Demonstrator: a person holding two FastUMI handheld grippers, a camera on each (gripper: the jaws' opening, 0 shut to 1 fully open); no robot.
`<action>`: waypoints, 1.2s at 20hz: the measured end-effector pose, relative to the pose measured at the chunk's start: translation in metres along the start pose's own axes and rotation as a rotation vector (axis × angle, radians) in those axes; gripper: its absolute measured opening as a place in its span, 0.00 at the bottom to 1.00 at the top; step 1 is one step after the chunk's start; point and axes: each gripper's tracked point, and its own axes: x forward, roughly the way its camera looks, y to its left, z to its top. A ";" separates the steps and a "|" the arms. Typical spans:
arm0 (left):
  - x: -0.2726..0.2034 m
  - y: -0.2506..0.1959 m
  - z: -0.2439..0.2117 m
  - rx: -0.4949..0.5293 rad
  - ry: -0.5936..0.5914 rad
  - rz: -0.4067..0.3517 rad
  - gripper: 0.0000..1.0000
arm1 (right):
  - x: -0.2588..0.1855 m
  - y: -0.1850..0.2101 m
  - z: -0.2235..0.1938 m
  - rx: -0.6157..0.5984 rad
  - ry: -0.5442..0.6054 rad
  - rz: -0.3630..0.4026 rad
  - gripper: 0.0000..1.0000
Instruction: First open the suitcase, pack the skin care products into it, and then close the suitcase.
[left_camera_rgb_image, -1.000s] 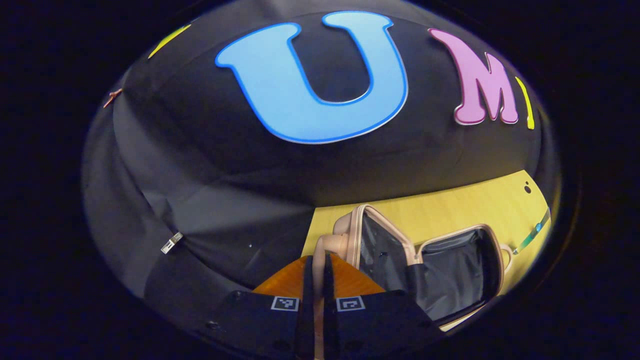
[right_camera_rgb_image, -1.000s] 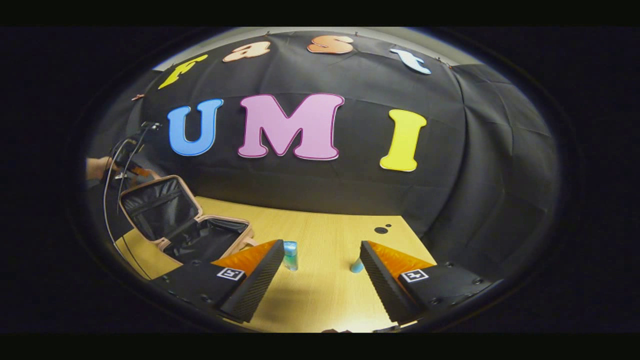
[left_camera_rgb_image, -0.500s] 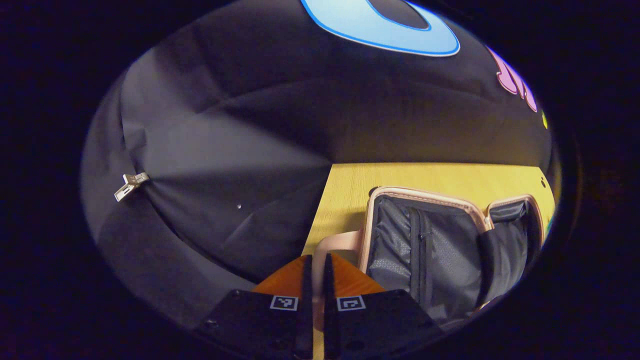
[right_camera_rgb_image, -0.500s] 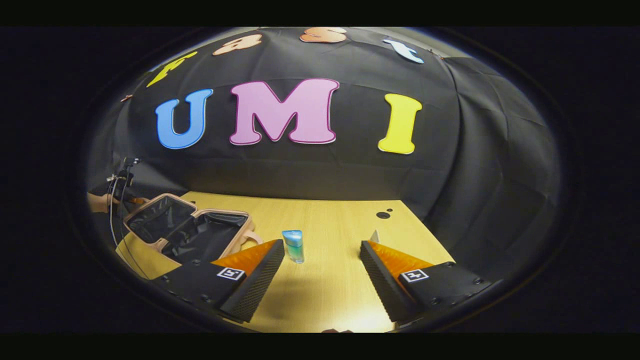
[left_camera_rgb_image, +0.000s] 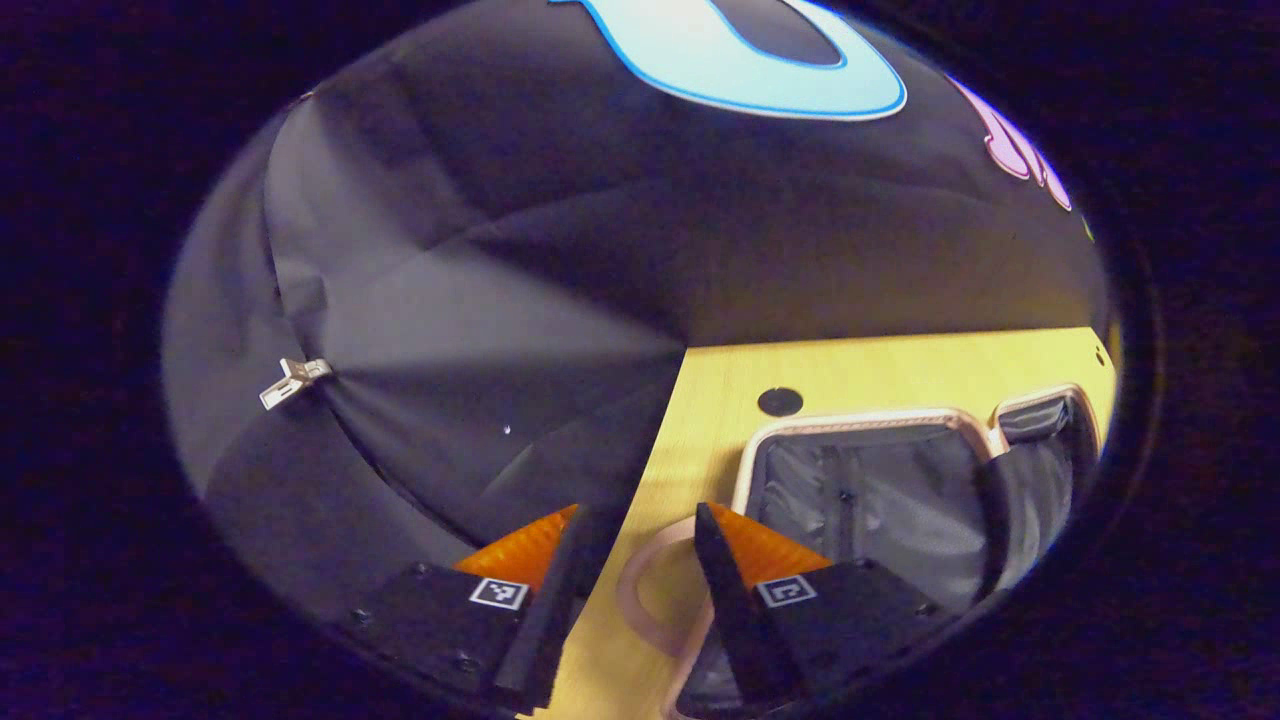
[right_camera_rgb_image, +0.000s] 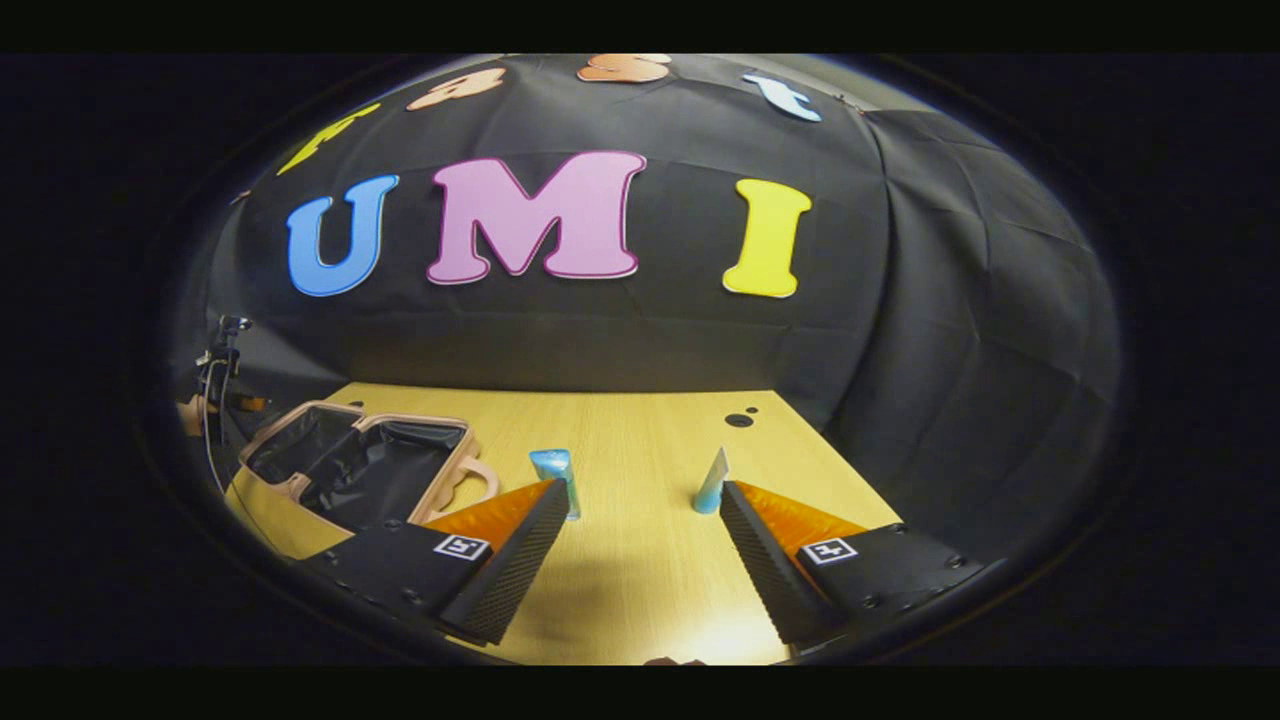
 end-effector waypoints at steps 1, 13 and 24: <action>-0.023 -0.016 0.024 -0.011 -0.075 -0.017 0.77 | -0.003 -0.003 0.004 0.003 -0.017 -0.003 0.97; -0.249 -0.348 0.113 -0.018 -0.415 -0.501 0.98 | -0.020 -0.050 0.033 0.036 -0.084 -0.061 0.97; -0.258 -0.569 -0.014 0.047 -0.220 -0.722 0.98 | 0.025 -0.084 -0.013 0.053 0.002 -0.068 0.97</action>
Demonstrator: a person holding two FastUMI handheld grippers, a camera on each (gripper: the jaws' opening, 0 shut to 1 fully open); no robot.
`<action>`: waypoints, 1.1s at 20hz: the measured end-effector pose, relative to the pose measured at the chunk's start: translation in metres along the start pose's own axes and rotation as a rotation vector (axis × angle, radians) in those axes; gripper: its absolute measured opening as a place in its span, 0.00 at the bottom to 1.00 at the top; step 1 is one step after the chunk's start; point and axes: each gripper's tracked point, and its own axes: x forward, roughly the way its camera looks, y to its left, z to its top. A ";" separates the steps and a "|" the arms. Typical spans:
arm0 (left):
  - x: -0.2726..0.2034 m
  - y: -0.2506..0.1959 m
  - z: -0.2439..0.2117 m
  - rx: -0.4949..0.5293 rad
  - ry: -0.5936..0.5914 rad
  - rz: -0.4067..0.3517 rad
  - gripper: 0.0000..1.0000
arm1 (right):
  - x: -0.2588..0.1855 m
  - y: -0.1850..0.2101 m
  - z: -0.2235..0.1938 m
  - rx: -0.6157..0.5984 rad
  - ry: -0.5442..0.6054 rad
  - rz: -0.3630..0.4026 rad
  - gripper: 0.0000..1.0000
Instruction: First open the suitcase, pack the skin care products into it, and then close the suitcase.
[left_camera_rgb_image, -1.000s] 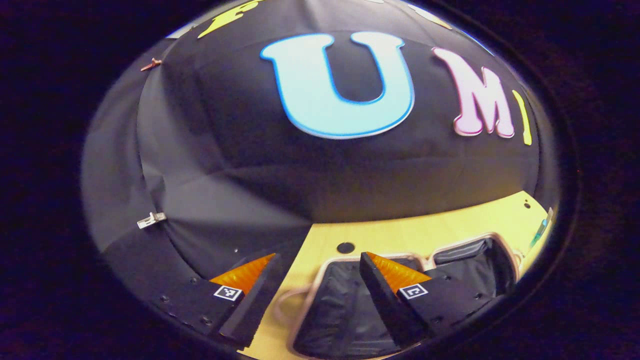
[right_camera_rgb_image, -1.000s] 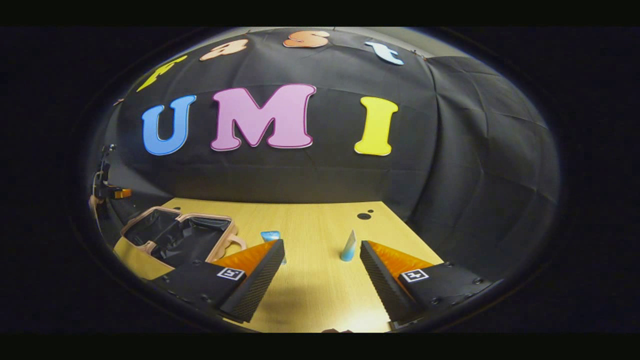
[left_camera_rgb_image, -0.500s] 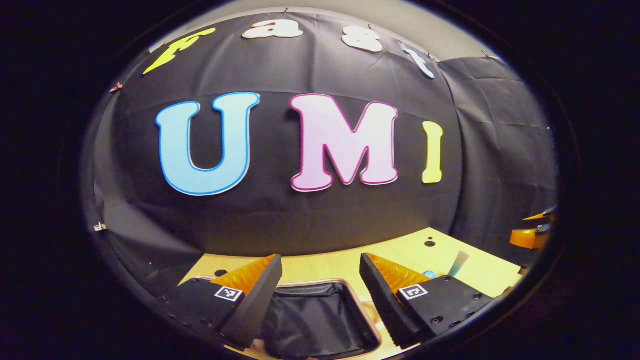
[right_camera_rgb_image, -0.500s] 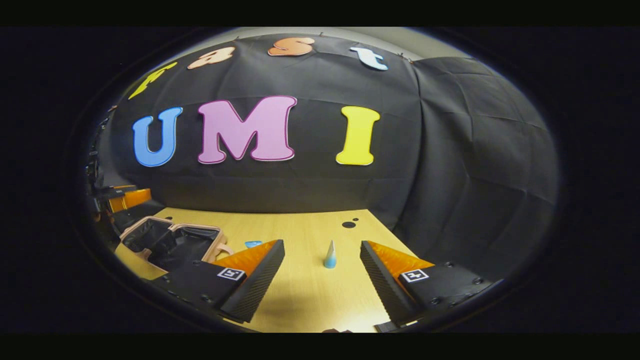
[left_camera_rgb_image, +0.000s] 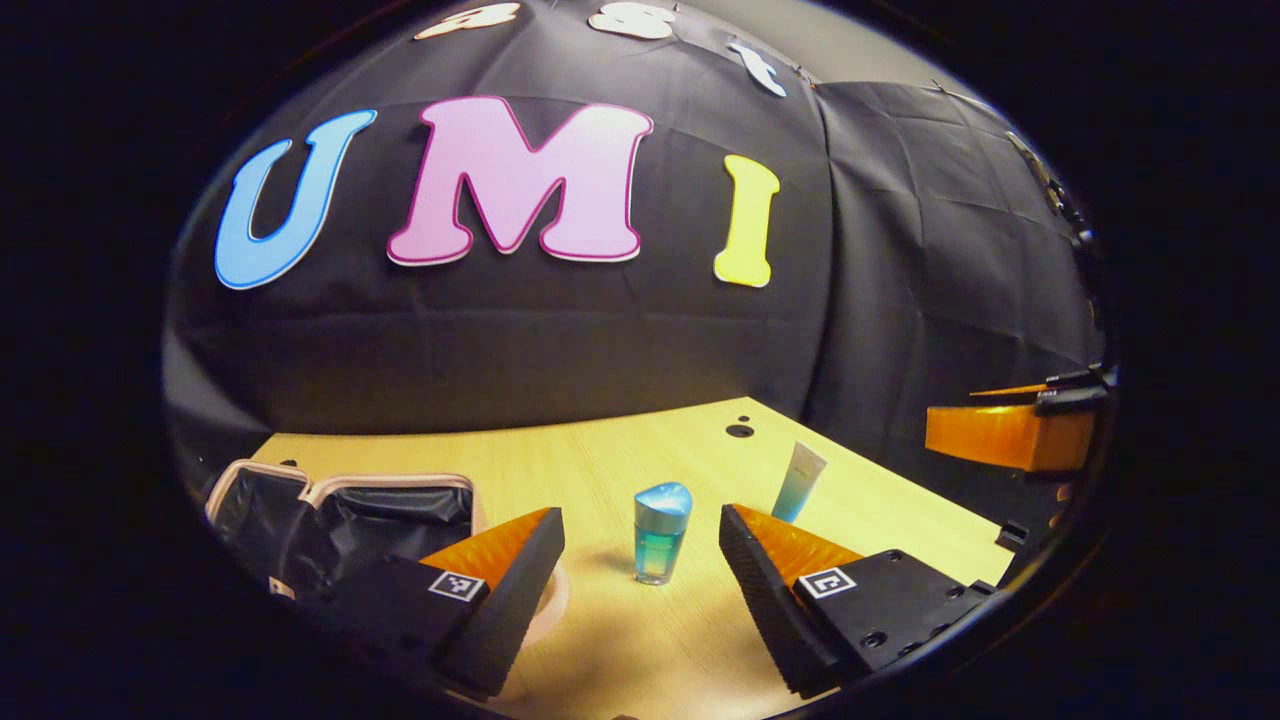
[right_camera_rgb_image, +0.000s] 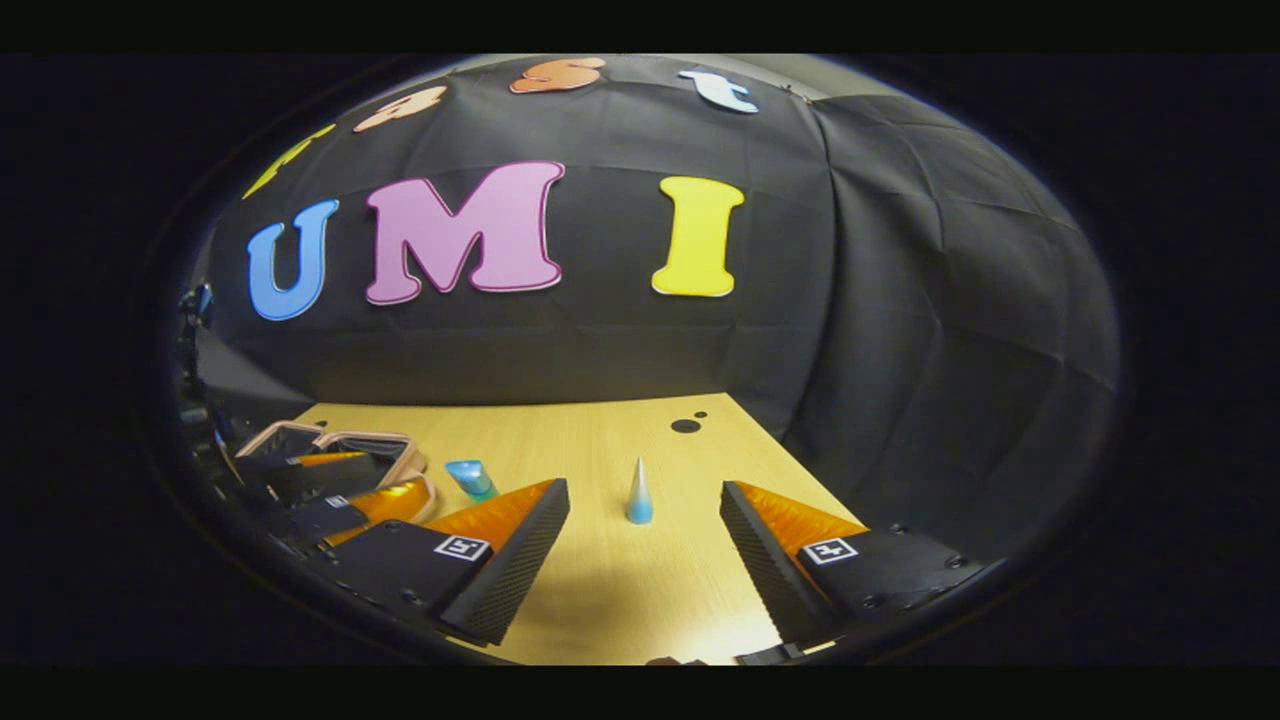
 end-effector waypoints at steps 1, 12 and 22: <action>0.013 -0.002 -0.014 0.006 0.026 0.007 0.98 | 0.006 -0.002 -0.004 -0.003 0.007 0.000 0.97; 0.129 -0.009 -0.077 0.053 0.142 0.034 0.91 | 0.108 0.002 -0.064 0.007 0.150 0.023 0.97; 0.144 -0.004 -0.083 0.029 0.154 0.052 0.52 | 0.189 -0.002 -0.112 0.058 0.231 -0.038 0.97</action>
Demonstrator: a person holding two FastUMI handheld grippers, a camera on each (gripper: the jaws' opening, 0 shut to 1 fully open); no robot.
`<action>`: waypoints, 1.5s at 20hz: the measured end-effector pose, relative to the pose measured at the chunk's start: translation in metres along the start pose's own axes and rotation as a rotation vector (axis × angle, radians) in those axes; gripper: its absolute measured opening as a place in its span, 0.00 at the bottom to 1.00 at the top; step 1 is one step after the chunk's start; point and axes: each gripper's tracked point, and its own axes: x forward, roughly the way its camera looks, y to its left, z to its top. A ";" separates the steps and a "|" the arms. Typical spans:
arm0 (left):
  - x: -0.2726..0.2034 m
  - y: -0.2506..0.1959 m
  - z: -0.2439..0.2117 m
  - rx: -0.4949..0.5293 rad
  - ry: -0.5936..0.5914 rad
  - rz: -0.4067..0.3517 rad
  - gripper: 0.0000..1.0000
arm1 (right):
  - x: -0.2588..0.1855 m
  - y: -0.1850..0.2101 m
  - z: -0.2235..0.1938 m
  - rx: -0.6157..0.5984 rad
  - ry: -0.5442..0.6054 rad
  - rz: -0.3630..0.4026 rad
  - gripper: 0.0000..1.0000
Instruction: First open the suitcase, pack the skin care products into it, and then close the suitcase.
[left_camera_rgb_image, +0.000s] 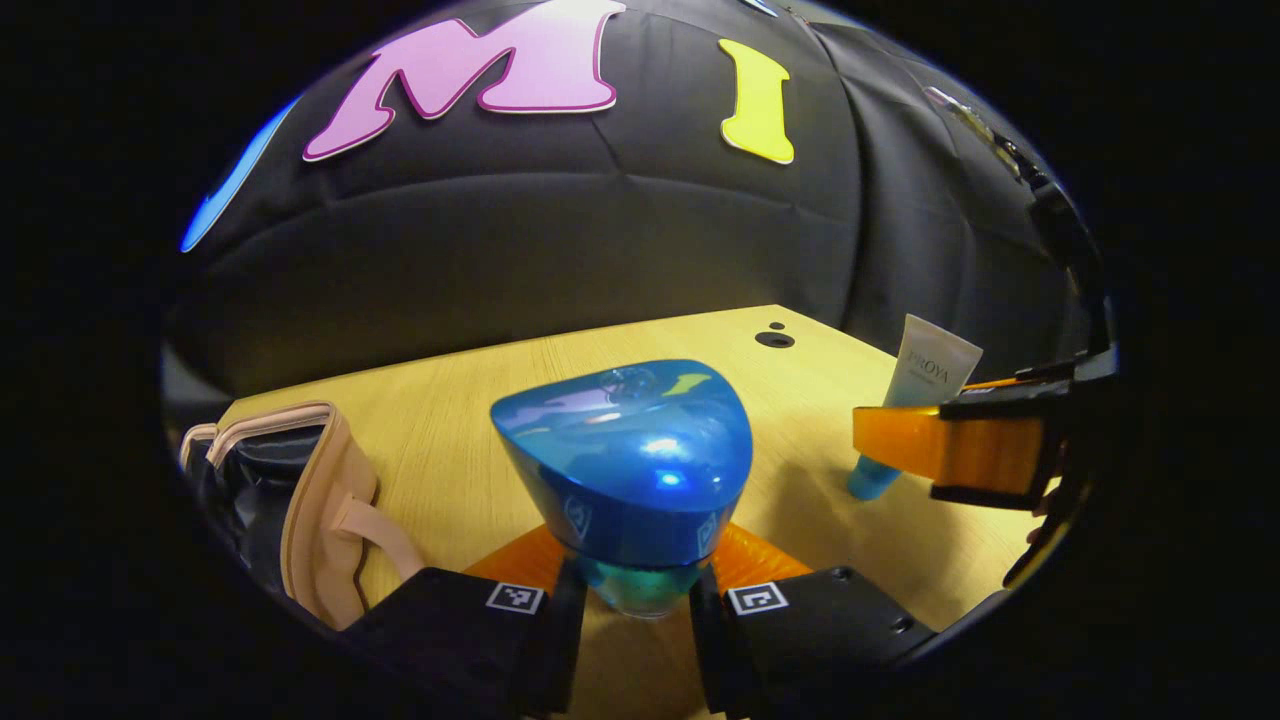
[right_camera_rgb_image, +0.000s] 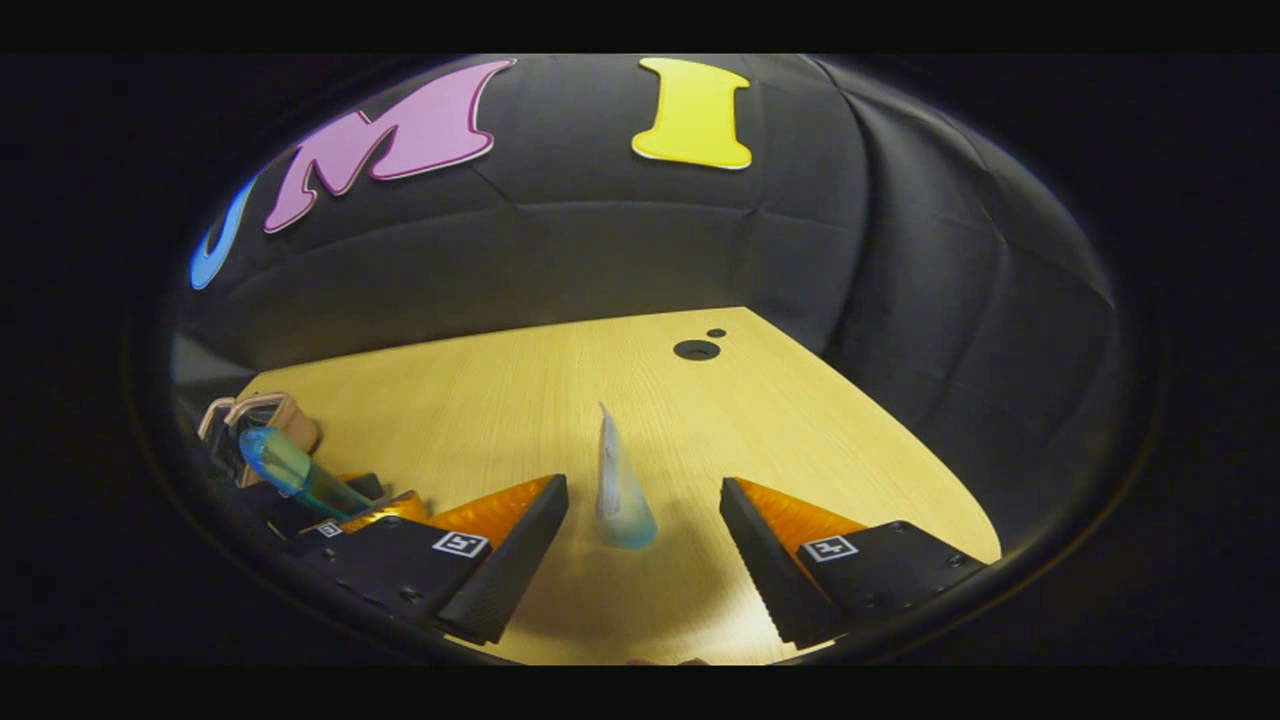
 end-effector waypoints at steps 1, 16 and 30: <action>0.000 0.000 0.001 -0.002 -0.003 0.001 0.52 | 0.005 -0.001 0.000 0.005 -0.002 -0.008 0.97; -0.007 -0.002 0.006 0.006 -0.054 -0.007 0.51 | 0.025 0.014 -0.016 0.020 0.034 0.066 0.33; -0.126 0.067 0.067 -0.042 -0.192 0.091 0.49 | -0.097 0.085 0.025 -0.120 -0.040 0.271 0.33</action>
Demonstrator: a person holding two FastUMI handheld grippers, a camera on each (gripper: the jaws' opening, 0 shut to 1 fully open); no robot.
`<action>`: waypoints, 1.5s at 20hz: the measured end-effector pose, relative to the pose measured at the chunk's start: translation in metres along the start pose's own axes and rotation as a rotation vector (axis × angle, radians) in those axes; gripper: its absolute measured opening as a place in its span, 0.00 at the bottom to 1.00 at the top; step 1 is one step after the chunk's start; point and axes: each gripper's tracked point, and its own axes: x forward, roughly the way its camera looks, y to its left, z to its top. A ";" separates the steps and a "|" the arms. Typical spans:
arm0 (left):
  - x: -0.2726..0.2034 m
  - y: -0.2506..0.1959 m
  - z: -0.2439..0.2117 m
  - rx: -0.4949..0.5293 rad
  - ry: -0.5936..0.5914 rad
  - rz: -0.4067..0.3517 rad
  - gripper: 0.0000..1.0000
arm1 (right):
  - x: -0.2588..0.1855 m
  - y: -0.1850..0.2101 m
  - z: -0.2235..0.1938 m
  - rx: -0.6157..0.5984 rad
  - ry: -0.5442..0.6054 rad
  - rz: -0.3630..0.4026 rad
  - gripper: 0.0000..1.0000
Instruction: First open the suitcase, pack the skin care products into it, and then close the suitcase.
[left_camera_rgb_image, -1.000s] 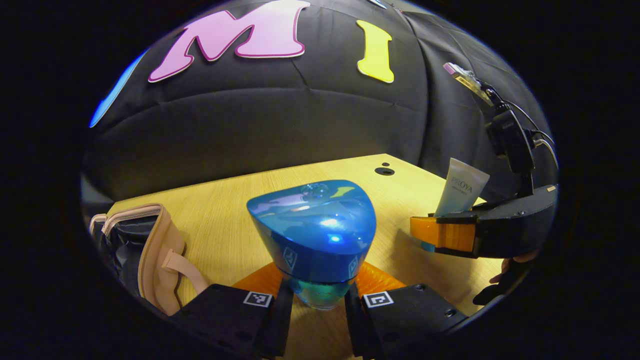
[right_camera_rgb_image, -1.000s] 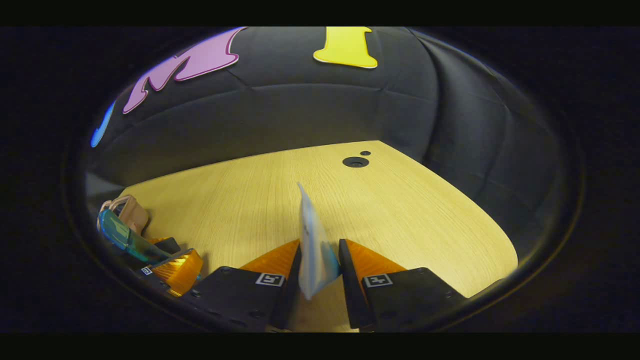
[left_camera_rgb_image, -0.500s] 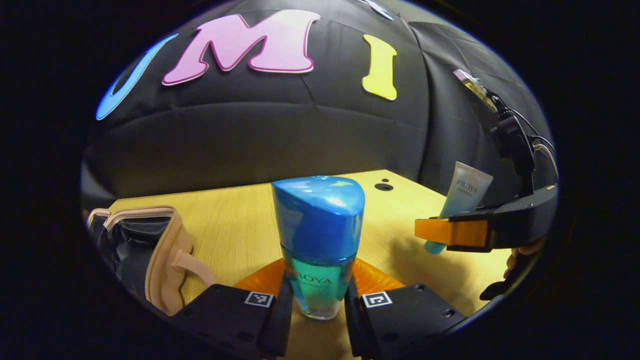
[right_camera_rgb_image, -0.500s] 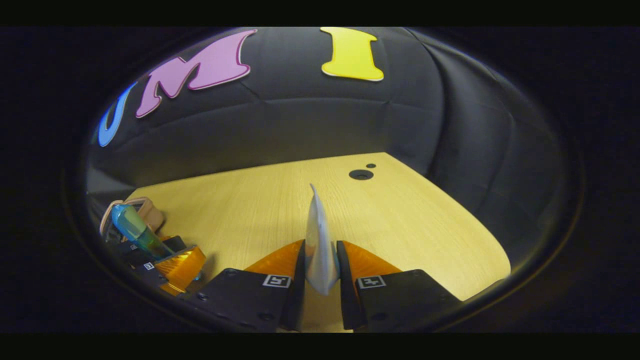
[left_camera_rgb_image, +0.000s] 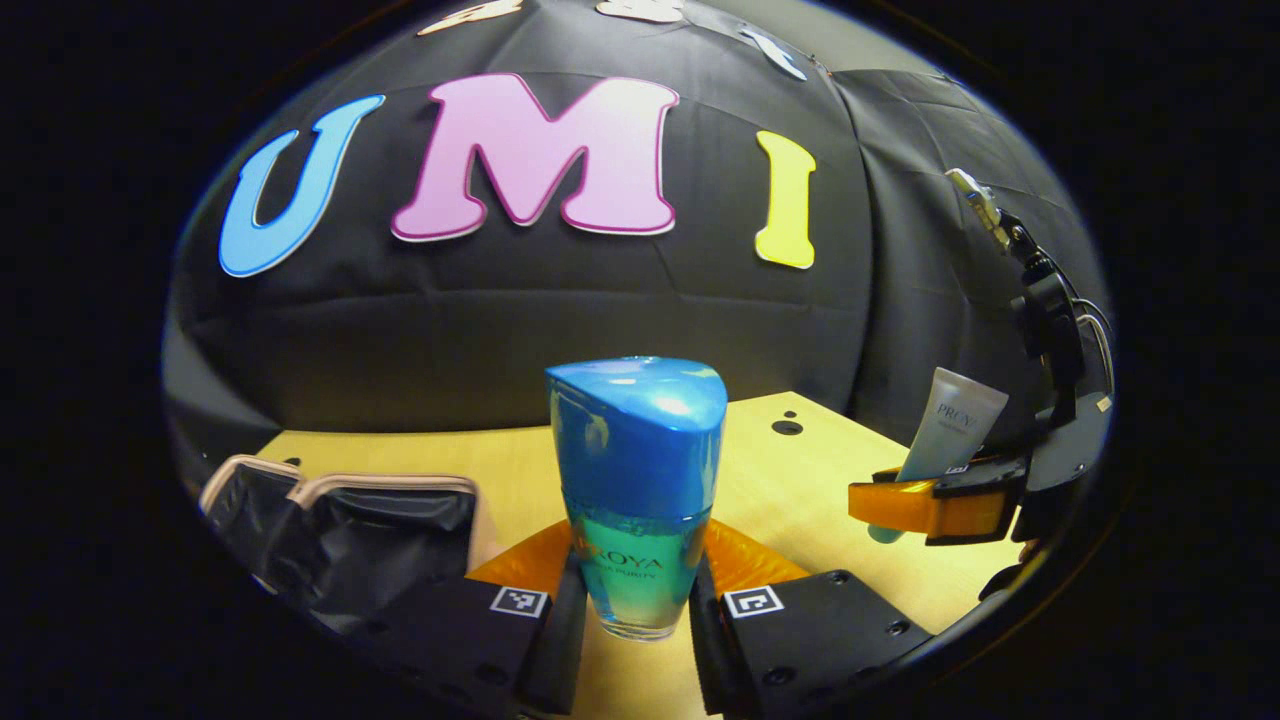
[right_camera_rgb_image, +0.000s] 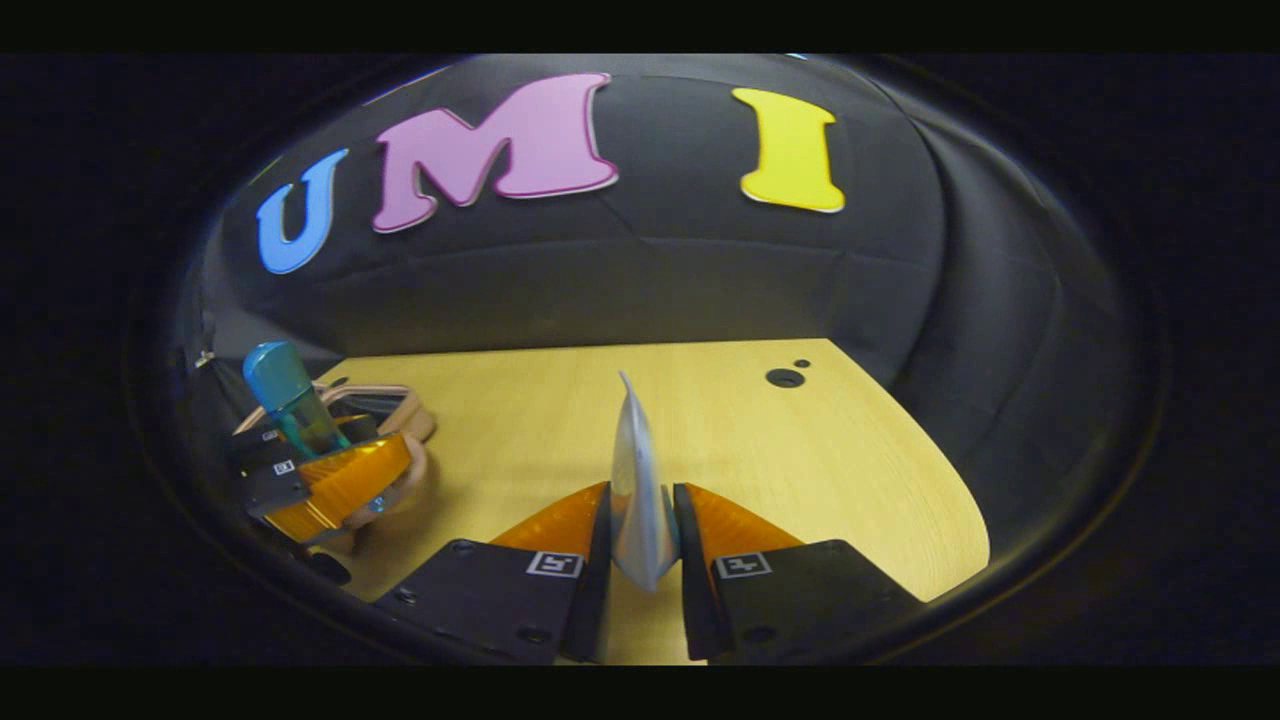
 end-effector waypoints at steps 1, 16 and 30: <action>-0.012 0.016 0.002 -0.004 0.005 0.024 0.49 | -0.007 0.016 0.005 -0.016 -0.004 0.028 0.33; -0.058 0.211 -0.112 -0.028 0.486 0.197 0.50 | -0.096 0.178 0.045 -0.090 -0.084 0.291 0.33; -0.036 0.216 -0.130 -0.060 0.862 0.199 0.46 | -0.134 0.139 0.045 0.009 -0.089 0.187 0.24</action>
